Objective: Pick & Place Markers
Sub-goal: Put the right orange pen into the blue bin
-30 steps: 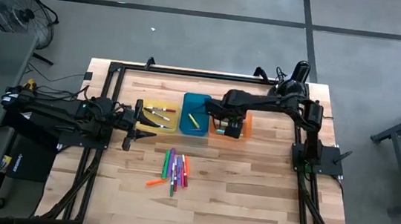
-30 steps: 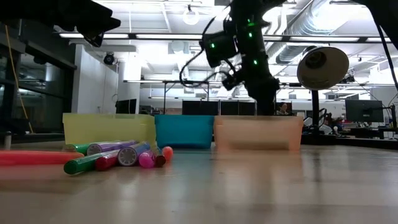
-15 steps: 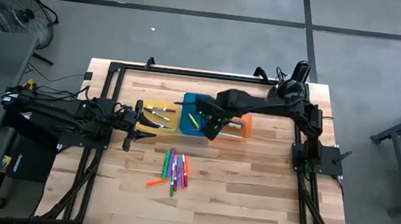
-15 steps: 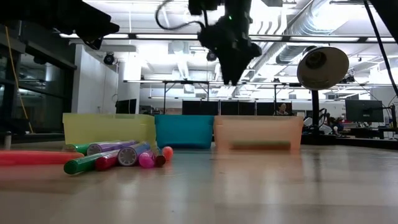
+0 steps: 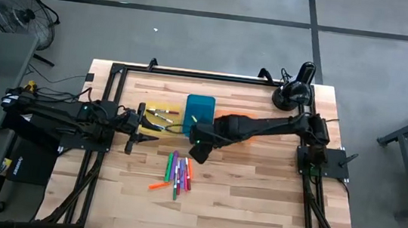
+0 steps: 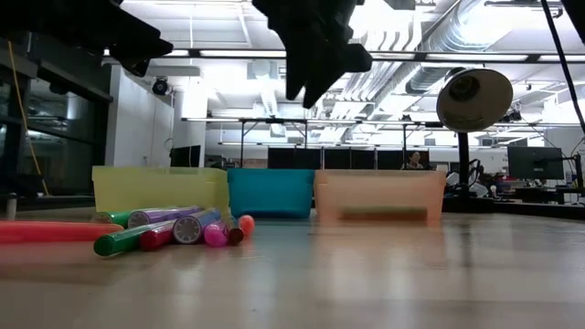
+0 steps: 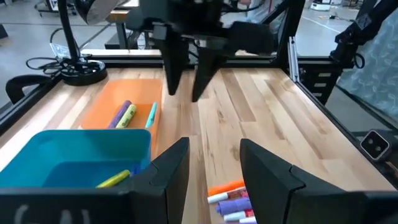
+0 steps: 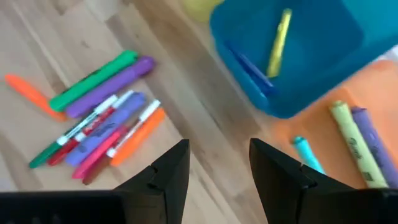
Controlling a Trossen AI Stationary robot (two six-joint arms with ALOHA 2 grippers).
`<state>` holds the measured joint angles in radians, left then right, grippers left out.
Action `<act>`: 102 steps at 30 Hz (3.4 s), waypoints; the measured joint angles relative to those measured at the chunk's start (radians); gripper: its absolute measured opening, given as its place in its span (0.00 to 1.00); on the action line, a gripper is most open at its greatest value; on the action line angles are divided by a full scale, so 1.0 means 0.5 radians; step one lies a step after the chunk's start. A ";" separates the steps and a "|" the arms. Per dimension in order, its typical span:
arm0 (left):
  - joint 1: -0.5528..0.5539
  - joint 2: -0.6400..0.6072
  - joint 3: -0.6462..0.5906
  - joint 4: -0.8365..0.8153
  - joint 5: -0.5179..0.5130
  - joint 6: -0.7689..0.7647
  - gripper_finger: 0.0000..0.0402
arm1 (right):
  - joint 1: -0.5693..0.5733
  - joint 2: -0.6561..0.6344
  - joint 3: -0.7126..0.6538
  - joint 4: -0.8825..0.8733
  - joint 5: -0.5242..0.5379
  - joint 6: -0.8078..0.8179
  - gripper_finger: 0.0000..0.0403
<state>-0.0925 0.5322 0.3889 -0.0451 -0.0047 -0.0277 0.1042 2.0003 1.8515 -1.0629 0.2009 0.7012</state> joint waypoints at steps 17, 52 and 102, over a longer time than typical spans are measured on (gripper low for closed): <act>0.001 0.001 0.003 -0.021 0.035 -0.003 0.34 | 0.154 0.488 -0.004 0.391 -0.149 0.386 0.38; 0.001 0.001 0.000 -0.033 0.027 -0.045 0.34 | 0.334 0.638 -0.002 0.528 0.290 0.640 0.38; 0.001 0.001 0.000 -0.082 0.033 -0.060 0.34 | 0.382 0.697 0.002 0.319 0.040 0.535 0.17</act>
<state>-0.0921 0.5325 0.3889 -0.0861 0.0116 -0.0578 0.2955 2.3489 1.8523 -0.9033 0.2207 0.9688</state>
